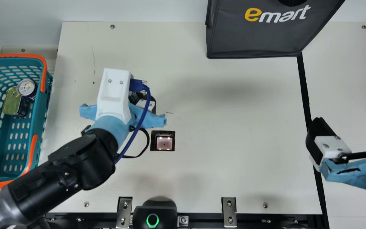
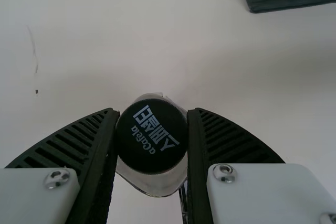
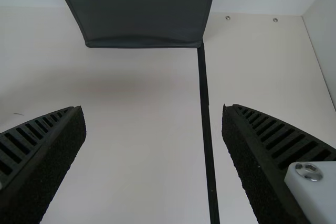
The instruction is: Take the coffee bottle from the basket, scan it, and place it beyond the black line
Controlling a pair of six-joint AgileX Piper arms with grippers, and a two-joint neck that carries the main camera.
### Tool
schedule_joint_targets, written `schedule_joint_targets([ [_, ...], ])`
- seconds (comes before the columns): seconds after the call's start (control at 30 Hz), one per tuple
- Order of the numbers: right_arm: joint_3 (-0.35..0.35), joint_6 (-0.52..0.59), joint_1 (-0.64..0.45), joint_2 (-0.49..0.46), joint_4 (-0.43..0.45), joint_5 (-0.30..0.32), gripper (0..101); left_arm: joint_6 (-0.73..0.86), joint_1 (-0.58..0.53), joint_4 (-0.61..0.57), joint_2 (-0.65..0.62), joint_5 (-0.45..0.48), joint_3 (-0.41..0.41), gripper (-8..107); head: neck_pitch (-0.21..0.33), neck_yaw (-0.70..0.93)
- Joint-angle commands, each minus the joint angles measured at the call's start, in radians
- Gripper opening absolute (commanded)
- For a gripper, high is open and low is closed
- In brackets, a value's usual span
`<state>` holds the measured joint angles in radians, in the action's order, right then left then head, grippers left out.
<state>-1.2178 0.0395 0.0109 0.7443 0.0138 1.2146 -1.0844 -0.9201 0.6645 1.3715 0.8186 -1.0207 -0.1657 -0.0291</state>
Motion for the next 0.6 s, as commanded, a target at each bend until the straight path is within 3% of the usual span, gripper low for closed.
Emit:
schedule_joint_targets([
  [0.0,0.0,0.0,0.0,0.0,0.0,0.0,91,0.043,-0.001,-0.009,-0.013,-0.011,0.004,10,0.027,0.002],
  [0.57,0.0,0.0,0.0,0.0,0.0,0.0,91,0.339,-0.049,-0.19,-0.116,-0.077,0.026,10,0.027,0.002],
])
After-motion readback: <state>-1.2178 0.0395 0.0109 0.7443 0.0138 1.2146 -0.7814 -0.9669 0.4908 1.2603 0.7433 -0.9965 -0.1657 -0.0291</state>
